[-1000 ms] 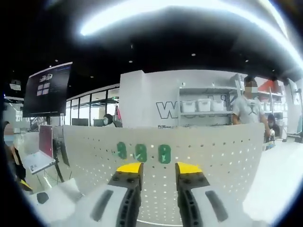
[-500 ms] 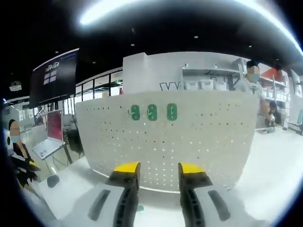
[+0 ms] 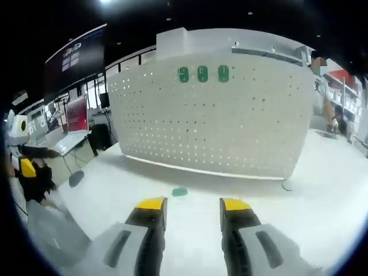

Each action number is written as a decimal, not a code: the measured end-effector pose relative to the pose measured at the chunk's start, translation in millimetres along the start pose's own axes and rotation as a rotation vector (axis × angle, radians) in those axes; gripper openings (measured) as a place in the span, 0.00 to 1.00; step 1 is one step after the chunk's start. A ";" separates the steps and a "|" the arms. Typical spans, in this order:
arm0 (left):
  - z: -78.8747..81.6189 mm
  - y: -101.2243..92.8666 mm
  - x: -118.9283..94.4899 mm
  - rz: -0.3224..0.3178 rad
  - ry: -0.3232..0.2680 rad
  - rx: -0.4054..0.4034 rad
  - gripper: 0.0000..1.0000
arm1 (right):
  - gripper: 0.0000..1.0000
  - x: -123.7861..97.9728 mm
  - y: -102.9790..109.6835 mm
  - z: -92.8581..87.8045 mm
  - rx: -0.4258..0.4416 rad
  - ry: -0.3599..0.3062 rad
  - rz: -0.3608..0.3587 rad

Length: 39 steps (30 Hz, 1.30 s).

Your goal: Insert the hook assembly into the mounting plate slot until the hook locks in place.

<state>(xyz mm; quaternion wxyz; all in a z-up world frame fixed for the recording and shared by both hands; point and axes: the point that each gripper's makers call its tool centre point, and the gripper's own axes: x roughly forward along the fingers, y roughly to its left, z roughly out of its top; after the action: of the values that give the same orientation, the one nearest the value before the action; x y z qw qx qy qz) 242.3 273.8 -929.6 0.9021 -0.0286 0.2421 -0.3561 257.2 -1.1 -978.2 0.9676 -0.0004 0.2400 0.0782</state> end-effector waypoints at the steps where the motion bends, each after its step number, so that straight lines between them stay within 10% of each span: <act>1: -0.1 0.8 -0.1 -0.002 0.004 0.002 0.99 | 0.35 -2.2 2.4 -4.6 0.004 0.008 0.004; 25: -11.5 8.7 25.0 -0.050 0.094 0.001 0.98 | 0.35 -19.5 44.8 -58.7 0.116 0.135 0.087; 39: -17.3 5.3 36.9 -0.053 0.119 -0.006 0.96 | 0.32 27.3 51.6 -58.0 0.122 0.186 0.185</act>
<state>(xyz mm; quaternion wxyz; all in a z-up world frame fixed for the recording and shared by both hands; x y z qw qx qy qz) 261.0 255.6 -961.4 0.8763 -0.0166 0.2956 -0.3800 246.3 51.8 -1040.4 0.9280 0.0735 0.3322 0.1519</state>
